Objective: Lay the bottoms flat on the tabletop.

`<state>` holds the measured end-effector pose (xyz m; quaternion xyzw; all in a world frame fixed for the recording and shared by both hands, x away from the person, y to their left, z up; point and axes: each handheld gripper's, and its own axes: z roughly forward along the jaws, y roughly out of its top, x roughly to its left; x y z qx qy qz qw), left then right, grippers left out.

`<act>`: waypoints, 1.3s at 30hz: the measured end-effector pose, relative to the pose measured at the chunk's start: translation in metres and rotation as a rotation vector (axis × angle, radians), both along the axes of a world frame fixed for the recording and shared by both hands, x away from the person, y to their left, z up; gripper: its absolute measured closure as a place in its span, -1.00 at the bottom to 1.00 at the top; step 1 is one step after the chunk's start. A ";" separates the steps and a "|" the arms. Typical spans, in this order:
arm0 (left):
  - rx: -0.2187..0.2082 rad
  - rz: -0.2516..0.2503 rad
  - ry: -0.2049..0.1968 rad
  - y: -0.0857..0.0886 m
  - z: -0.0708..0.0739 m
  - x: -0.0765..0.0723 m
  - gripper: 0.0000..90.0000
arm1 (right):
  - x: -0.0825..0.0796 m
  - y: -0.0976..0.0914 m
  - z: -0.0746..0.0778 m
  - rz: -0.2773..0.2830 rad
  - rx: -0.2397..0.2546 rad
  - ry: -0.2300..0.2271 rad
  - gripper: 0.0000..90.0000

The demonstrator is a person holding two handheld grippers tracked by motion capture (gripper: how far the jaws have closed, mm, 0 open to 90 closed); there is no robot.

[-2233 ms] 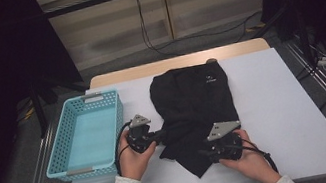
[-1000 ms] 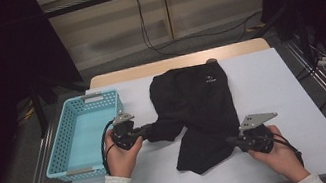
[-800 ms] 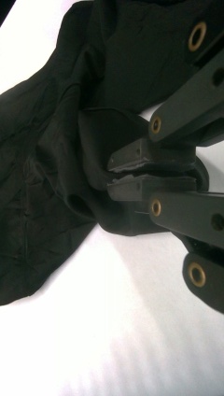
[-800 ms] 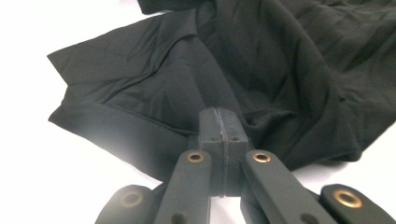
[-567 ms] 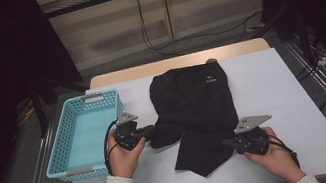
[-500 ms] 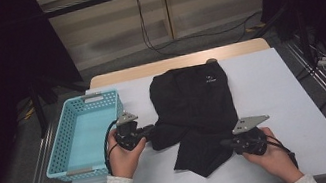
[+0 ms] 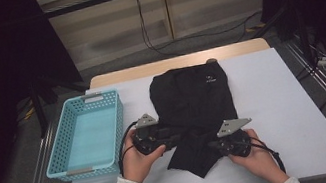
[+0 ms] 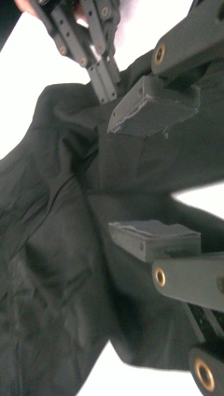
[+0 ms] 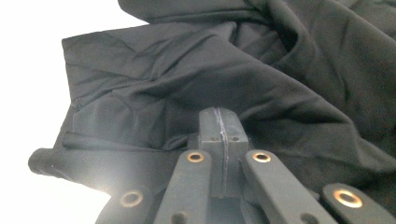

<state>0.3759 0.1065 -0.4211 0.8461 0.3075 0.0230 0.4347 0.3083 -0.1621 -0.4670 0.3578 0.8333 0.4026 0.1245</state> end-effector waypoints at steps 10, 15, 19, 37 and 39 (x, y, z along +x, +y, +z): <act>0.044 -0.077 0.018 -0.021 -0.015 -0.011 -0.07 | -0.007 -0.009 0.012 -0.030 0.012 -0.036 0.69; 0.063 -0.093 0.002 -0.030 -0.021 -0.014 -0.07 | -0.012 -0.035 0.021 -0.109 0.037 -0.069 0.35; 0.084 -0.104 0.005 -0.037 -0.027 -0.015 0.01 | -0.013 -0.047 0.020 -0.161 0.046 -0.074 0.23; 0.103 -0.128 0.024 -0.060 -0.037 -0.025 0.69 | -0.018 -0.053 0.017 -0.189 0.031 -0.071 0.13; 0.101 -0.125 0.023 -0.061 -0.038 -0.025 0.77 | -0.018 -0.054 0.017 -0.194 0.030 -0.069 0.13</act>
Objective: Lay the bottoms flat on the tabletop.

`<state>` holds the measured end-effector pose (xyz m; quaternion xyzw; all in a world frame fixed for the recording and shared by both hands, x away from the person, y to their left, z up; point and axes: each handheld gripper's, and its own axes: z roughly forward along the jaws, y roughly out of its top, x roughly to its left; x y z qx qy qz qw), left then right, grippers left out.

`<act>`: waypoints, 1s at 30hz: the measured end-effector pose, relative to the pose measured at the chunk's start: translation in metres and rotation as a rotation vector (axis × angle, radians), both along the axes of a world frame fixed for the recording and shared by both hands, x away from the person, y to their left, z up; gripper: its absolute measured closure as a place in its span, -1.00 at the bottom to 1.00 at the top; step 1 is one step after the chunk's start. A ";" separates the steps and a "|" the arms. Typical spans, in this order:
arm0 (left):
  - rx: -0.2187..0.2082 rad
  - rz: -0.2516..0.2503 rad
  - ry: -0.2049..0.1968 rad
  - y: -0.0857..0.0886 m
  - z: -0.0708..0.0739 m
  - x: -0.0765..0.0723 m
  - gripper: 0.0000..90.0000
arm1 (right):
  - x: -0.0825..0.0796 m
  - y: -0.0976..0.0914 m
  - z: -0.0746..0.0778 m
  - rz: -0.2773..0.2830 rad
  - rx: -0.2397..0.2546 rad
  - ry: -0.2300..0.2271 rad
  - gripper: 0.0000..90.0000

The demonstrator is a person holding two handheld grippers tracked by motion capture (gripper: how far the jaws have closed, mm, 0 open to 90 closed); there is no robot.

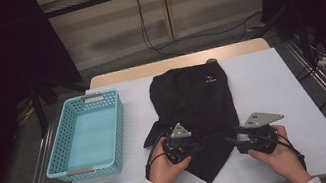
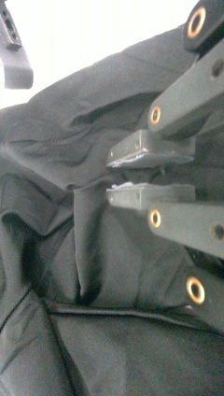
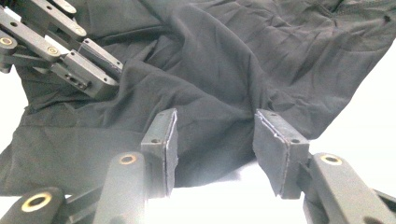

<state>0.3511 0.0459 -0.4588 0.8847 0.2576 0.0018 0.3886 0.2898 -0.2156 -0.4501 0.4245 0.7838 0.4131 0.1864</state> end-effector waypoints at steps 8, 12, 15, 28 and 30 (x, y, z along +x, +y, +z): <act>-0.002 0.002 0.016 -0.001 0.001 -0.001 0.96 | 0.000 0.002 -0.001 0.012 -0.006 0.001 0.10; -0.022 0.017 0.037 0.006 0.006 0.003 0.96 | 0.000 0.002 0.000 0.016 0.001 -0.004 0.07; -0.063 0.036 0.054 0.014 0.016 0.007 0.97 | 0.000 0.002 0.000 0.017 0.002 -0.006 0.05; -0.168 0.158 0.069 0.058 0.037 0.029 0.97 | 0.001 0.010 -0.002 0.039 -0.007 0.001 0.03; -0.172 0.166 0.072 0.059 0.037 0.030 0.97 | 0.002 0.013 -0.004 0.044 -0.010 0.005 0.03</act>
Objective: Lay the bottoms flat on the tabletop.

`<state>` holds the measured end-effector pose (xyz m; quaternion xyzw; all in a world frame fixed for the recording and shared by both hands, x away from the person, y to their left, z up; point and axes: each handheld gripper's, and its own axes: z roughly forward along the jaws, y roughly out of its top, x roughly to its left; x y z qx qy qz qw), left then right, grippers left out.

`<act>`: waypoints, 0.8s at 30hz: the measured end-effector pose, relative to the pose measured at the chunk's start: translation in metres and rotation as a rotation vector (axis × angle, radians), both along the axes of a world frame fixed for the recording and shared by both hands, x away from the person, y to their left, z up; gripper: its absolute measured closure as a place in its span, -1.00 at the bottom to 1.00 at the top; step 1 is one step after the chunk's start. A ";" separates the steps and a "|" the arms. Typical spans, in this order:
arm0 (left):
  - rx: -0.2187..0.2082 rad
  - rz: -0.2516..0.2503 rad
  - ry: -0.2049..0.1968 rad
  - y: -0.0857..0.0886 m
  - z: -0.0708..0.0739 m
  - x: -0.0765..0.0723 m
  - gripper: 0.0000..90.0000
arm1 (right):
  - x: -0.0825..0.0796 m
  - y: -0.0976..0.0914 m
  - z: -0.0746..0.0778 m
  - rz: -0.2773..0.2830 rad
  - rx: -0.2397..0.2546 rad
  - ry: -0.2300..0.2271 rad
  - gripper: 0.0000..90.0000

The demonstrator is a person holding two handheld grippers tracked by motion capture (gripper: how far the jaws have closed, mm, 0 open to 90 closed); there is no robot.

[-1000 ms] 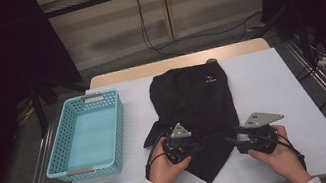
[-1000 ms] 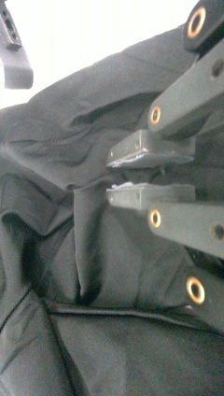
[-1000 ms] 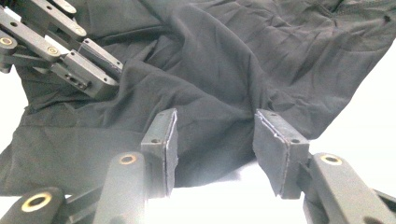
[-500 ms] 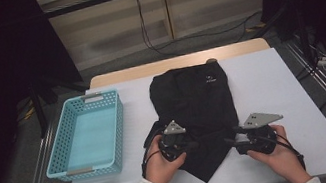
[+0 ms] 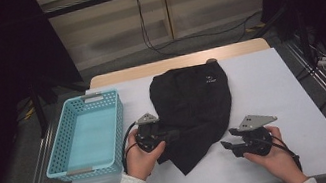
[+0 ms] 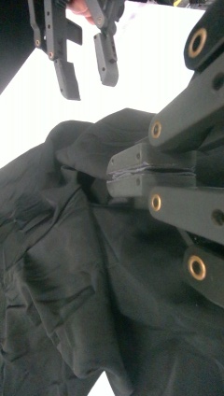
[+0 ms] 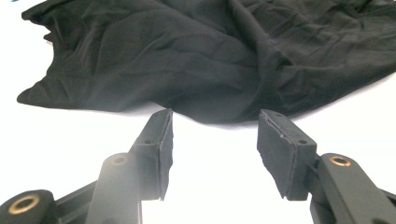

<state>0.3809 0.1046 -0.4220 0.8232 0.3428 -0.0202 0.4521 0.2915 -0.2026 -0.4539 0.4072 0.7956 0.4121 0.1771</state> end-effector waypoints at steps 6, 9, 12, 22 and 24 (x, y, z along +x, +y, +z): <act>0.010 -0.011 0.001 -0.005 -0.003 -0.002 0.97 | 0.004 0.016 -0.003 0.035 -0.014 0.009 0.03; 0.018 -0.015 0.002 -0.006 -0.004 -0.002 0.97 | 0.006 0.024 -0.005 0.060 -0.014 0.009 0.03; 0.023 -0.014 0.005 -0.007 -0.005 -0.003 0.97 | 0.009 0.030 -0.006 0.068 0.003 0.019 0.04; 0.035 -0.027 0.017 -0.011 -0.010 -0.005 0.97 | 0.015 0.049 -0.015 0.080 -0.032 0.041 0.42; 0.037 -0.026 0.014 -0.011 -0.010 -0.005 0.97 | 0.016 0.049 -0.015 0.088 -0.040 0.036 0.70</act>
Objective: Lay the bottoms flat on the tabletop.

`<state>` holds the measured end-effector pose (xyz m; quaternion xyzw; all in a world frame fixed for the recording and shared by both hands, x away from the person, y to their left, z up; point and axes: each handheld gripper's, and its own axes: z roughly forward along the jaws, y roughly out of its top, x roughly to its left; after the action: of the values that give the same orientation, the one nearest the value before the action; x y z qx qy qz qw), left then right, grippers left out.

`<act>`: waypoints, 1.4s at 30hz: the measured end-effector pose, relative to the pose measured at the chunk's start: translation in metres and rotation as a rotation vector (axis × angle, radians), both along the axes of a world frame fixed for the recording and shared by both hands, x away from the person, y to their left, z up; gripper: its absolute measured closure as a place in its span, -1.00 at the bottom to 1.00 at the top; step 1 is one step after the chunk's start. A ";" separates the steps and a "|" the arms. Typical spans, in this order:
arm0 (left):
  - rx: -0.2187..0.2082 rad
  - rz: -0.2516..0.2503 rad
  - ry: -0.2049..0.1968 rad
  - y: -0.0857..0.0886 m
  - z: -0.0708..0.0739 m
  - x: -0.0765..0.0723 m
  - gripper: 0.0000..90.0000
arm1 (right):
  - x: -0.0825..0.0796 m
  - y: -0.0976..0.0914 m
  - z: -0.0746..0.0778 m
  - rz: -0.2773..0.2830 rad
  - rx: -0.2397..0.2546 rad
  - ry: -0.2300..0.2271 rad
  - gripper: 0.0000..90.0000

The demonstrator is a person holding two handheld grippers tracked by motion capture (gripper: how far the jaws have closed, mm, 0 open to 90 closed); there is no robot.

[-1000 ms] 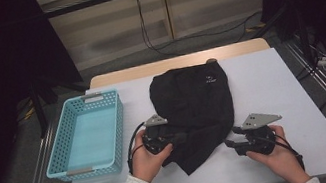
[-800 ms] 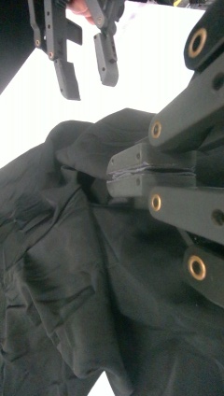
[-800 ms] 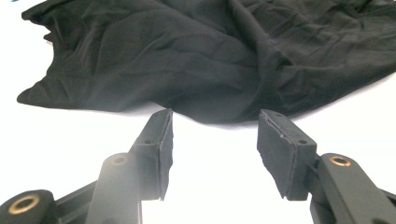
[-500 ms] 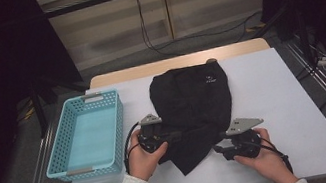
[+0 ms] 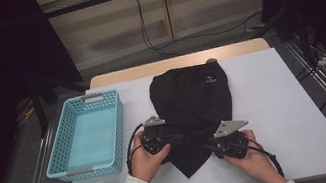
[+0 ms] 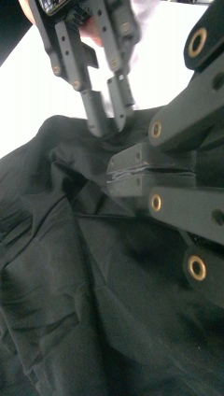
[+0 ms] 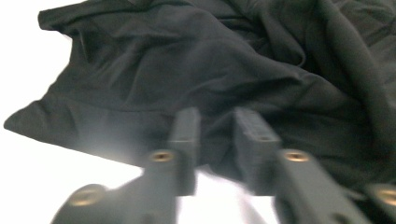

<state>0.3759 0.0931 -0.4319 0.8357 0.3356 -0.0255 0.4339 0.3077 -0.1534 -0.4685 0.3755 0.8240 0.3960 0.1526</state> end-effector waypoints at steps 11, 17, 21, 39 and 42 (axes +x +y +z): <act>-0.011 -0.007 -0.012 -0.003 0.007 -0.002 0.97 | -0.003 -0.013 0.005 0.013 0.036 0.026 1.00; -0.017 -0.013 0.003 -0.004 0.006 -0.001 1.00 | -0.012 -0.035 0.017 0.002 0.086 0.012 1.00; -0.015 -0.019 0.004 -0.007 0.005 -0.002 1.00 | -0.016 -0.044 0.023 -0.017 0.101 -0.010 1.00; -0.051 0.049 0.017 0.016 0.009 0.012 1.00 | -0.016 -0.038 0.019 -0.021 0.098 -0.021 0.77; -0.059 0.066 0.027 0.019 0.005 0.016 1.00 | -0.017 -0.032 0.016 -0.005 0.095 -0.011 0.67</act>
<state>0.3915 0.1126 -0.4272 0.8105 0.3680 -0.0324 0.4546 0.2910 -0.1849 -0.4522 0.3822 0.8025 0.4362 0.1400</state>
